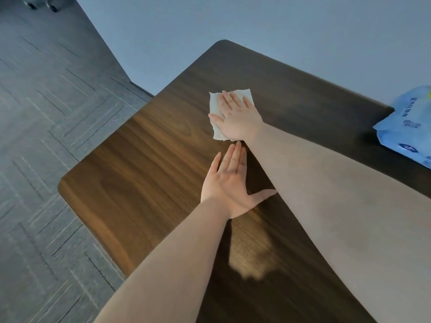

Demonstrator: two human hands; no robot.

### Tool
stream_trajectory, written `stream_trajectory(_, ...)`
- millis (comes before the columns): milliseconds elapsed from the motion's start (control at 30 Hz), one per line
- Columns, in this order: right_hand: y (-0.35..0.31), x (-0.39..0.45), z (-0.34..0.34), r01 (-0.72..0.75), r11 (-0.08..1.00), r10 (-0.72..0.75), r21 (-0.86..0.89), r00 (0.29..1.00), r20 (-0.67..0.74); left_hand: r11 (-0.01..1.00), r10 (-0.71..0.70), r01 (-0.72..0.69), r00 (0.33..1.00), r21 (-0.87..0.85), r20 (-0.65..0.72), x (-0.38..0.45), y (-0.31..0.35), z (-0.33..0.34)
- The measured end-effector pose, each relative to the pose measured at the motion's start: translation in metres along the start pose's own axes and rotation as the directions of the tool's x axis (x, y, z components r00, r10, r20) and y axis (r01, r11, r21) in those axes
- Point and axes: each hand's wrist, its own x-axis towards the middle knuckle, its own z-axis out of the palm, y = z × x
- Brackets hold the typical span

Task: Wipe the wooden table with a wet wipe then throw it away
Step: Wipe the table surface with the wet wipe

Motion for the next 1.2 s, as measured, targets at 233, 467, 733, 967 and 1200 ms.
stream_trajectory(233, 0.054, -0.070, 0.001, -0.175, 0.984, 0.175, 0.038, 0.985, 0.010, 0.998, -0.009, 0.007, 0.999, 0.060, 0.039, -0.003, -0.001, -0.004)
stream_trajectory(467, 0.136, -0.204, 0.004, -0.443, 0.893, 0.440, 0.079, 0.897, 0.049, 0.977, 0.030, -0.049, 0.995, 0.209, 0.093, -0.007, 0.018, -0.015)
stream_trajectory(733, 0.223, -0.374, 0.023, -0.672, 0.735, 0.676, 0.095, 0.737, -0.010, 0.896, 0.403, -0.419, 0.906, 0.144, 0.128, -0.014, 0.167, 0.004)
stream_trajectory(967, 0.291, -0.518, 0.043, -0.859, 0.490, 0.869, 0.149, 0.495, -0.007, 0.744, 0.623, -0.656, 0.750, 0.128, 0.221, -0.029, 0.311, 0.033)
stream_trajectory(1200, 0.328, -0.646, 0.057, -0.957, 0.188, 0.977, 0.223, 0.205, 0.058, 0.649, 0.665, -0.725, 0.688, 0.232, 0.291, -0.053, 0.395, 0.065)
